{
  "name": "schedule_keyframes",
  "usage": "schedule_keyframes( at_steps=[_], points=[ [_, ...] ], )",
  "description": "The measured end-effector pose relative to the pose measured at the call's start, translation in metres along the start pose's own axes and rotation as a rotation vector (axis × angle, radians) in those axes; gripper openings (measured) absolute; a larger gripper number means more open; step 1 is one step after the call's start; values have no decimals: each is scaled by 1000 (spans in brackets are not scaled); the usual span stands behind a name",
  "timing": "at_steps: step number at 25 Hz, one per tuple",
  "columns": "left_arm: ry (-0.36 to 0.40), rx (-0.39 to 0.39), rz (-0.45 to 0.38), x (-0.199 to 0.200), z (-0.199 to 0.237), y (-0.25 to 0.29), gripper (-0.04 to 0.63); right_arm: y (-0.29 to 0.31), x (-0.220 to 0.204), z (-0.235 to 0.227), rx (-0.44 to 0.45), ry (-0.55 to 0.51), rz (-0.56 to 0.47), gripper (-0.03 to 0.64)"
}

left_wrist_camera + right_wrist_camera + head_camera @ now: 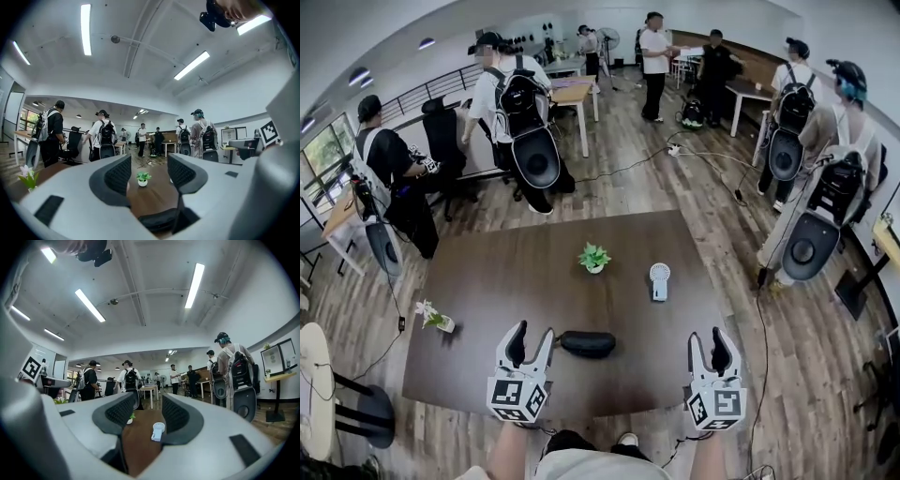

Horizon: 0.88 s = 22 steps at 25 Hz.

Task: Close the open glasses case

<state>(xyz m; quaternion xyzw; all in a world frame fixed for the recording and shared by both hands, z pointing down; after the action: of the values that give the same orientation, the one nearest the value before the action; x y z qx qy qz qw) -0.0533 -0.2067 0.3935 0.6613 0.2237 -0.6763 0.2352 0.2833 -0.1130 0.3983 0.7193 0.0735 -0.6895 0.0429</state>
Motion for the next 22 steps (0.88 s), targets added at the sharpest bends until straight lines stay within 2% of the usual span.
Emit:
schedule_keyframes(
  at_steps=[3,8,11,15,22],
  points=[
    [-12,35,-3,-2,-7,4,245,7,-7,-14,19,8,11,195],
    [42,35,-6,-6,-11,11,245,17,-13,-16,46,21,5,193],
    [31,36,-29,-10,-3,15,245,26,-14,-13,44,15,-19,193],
    [21,43,-46,-5,11,11,245,42,-13,9,80,32,-13,193],
    [-2,68,-36,-15,31,5,244,61,-23,46,140,-3,11,193]
  ],
)
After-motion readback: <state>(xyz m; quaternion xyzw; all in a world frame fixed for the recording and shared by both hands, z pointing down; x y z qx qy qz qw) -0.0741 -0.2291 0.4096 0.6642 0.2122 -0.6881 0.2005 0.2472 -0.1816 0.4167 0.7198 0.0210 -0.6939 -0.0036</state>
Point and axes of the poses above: the fingertips, and each gripper's own axes: y forward along the fingers, z to its left, x out of its top, the point moved 1 cm from there along -y, backward along the fingers, and after that the axes turned 9 degrees about -x, right-handed, at the moved point
